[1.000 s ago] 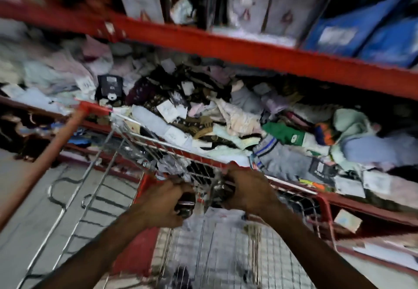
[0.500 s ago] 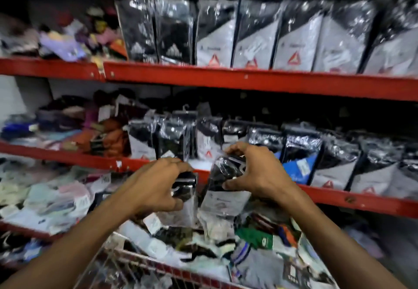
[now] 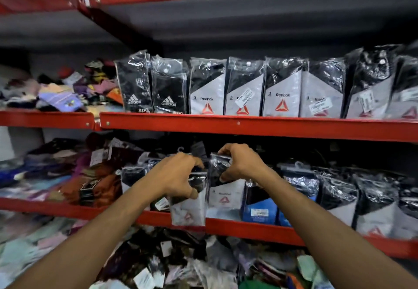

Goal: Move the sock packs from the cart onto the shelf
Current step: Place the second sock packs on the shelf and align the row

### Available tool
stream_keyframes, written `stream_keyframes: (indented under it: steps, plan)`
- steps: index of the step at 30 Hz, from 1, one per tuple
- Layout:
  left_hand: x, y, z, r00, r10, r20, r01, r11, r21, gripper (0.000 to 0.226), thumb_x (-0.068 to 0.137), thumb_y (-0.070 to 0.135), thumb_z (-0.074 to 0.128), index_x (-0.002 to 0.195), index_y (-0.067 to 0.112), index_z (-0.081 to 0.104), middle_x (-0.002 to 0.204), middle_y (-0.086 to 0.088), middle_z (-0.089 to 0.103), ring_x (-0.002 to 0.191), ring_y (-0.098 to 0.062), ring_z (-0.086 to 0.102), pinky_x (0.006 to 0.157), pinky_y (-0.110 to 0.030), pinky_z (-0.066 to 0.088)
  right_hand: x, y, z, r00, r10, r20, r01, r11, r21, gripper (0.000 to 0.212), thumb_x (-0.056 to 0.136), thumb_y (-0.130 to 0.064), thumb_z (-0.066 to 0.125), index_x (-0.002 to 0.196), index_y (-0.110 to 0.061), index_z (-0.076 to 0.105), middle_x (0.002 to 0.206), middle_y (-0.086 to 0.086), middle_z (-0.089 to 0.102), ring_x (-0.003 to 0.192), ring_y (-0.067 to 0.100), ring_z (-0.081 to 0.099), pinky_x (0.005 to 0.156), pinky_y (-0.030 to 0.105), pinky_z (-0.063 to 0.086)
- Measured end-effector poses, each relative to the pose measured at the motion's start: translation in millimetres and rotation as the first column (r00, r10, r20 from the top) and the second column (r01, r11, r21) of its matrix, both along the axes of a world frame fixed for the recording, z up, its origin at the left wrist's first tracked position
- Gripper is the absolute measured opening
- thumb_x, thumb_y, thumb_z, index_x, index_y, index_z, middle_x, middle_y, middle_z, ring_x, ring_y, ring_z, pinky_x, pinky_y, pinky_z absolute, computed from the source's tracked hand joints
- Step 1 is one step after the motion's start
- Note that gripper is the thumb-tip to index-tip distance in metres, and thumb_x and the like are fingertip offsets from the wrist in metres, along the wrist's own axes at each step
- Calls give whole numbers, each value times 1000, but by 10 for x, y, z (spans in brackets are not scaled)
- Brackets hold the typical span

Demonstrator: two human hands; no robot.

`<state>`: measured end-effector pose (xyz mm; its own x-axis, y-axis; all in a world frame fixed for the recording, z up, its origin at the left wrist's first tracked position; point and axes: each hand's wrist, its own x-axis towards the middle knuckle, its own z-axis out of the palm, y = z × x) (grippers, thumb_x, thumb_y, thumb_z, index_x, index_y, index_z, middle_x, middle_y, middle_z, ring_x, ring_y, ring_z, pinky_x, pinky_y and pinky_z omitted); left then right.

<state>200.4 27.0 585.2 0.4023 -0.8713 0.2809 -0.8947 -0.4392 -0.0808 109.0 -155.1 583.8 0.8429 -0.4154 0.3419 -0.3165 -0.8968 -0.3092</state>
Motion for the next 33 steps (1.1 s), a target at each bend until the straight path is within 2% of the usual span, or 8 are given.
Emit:
stream_keyframes:
  steps: [4, 7, 12, 14, 17, 24, 30, 33]
  plan:
    - [121, -117, 17, 999, -13, -41, 12, 1000, -22, 77, 63, 42, 83, 133, 25, 55, 101, 0, 70, 69, -15, 58, 58, -32, 50, 233, -151, -103, 993, -42, -110, 38, 999, -33, 80, 55, -30, 94, 128, -23, 60, 126, 5, 65, 110, 26, 64, 88, 37, 55]
    - [189, -222, 32, 997, -19, -77, 15, 999, -51, 68, 62, 39, 82, 125, 25, 61, 92, 4, 69, 60, -4, 54, 55, -30, 49, 351, -222, -207, 985, -53, -162, 53, 999, -3, 83, 54, -29, 95, 129, -21, 60, 128, 8, 63, 110, 28, 64, 88, 36, 55]
    - [275, -391, 40, 993, -38, -111, 31, 998, -60, 69, 61, 41, 84, 124, 23, 62, 103, -3, 71, 83, -21, 67, 73, -42, 60, 444, -299, -377, 968, -82, -236, 78, 997, -29, 76, 52, -28, 96, 121, -23, 62, 121, 7, 63, 101, 27, 65, 82, 35, 55]
    - [293, -445, 51, 991, -43, -128, 35, 997, -66, 68, 61, 40, 85, 123, 23, 63, 108, -3, 69, 85, -21, 67, 76, -43, 60, 444, -330, -420, 970, -89, -226, 81, 996, -45, 74, 54, -28, 95, 121, -24, 63, 117, 6, 65, 99, 26, 66, 79, 33, 54]
    - [329, -526, 25, 992, -49, -116, 40, 997, -73, 64, 60, 38, 87, 118, 21, 65, 97, -2, 71, 78, -21, 67, 73, -42, 60, 401, -351, -458, 976, -97, -195, 87, 994, -59, 72, 55, -31, 94, 119, -18, 64, 111, 5, 68, 98, 27, 67, 79, 35, 56]
    - [548, -710, -288, 993, -39, -108, 35, 998, -45, 73, 63, 33, 89, 129, 17, 60, 109, -7, 73, 95, -26, 69, 76, -41, 59, 336, -313, -509, 981, -78, -177, 57, 991, -118, 63, 58, -30, 92, 113, -13, 66, 97, 8, 72, 85, 27, 69, 70, 35, 58]
    - [691, -756, -598, 984, -42, -171, 23, 994, -111, 71, 70, 24, 84, 134, 15, 57, 125, -10, 68, 100, -27, 68, 82, -41, 59, 227, -246, -559, 992, -22, -124, 3, 988, -154, 70, 68, -31, 87, 128, -12, 56, 98, 10, 70, 89, 30, 67, 76, 41, 58]
    - [718, -742, -630, 986, -89, -140, 80, 994, -72, 83, 70, 23, 80, 144, 11, 46, 142, -11, 57, 122, -27, 58, 98, -44, 54, 154, -221, -640, 1000, -2, -15, -1, 984, -178, 55, 86, -34, 70, 135, -16, 50, 114, 10, 69, 99, 31, 66, 81, 42, 56]
